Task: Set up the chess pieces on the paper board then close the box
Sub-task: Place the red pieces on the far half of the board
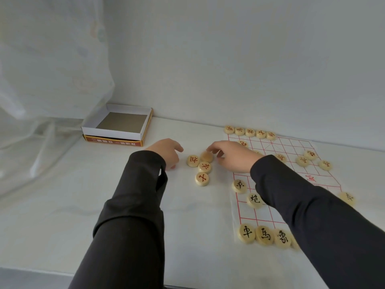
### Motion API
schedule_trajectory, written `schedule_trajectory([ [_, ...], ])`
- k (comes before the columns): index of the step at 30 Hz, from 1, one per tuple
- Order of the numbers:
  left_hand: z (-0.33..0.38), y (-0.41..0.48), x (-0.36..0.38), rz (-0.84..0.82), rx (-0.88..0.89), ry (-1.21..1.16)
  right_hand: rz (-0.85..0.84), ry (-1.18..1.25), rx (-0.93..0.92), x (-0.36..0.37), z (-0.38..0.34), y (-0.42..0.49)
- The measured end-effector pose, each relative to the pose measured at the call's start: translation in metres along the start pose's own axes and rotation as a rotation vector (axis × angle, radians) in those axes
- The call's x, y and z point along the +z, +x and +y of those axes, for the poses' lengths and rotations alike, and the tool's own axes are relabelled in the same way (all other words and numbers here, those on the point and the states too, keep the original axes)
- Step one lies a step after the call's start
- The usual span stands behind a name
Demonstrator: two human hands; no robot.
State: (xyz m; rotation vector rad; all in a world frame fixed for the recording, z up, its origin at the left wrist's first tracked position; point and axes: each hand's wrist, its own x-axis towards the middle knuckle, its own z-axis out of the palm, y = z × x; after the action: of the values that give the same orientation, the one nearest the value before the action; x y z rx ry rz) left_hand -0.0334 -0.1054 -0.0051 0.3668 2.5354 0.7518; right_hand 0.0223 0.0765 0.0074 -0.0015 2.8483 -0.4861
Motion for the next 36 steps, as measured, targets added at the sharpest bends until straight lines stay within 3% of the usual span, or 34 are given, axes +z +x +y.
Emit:
schedule_trajectory([
  [10,-0.003,0.003,-0.001,0.059,-0.08,-0.005,0.082,-0.28,-0.088,0.018,-0.041,0.028],
  [20,0.041,0.002,0.03,0.412,0.077,-0.222,0.347,0.22,-0.023,-0.005,0.001,0.002],
  [24,0.062,0.006,0.043,0.392,0.115,-0.247,0.423,0.384,0.047,-0.019,0.032,-0.011],
  [36,0.134,0.02,0.089,0.319,0.325,-0.326,0.553,0.317,0.299,-0.061,0.134,-0.027],
])
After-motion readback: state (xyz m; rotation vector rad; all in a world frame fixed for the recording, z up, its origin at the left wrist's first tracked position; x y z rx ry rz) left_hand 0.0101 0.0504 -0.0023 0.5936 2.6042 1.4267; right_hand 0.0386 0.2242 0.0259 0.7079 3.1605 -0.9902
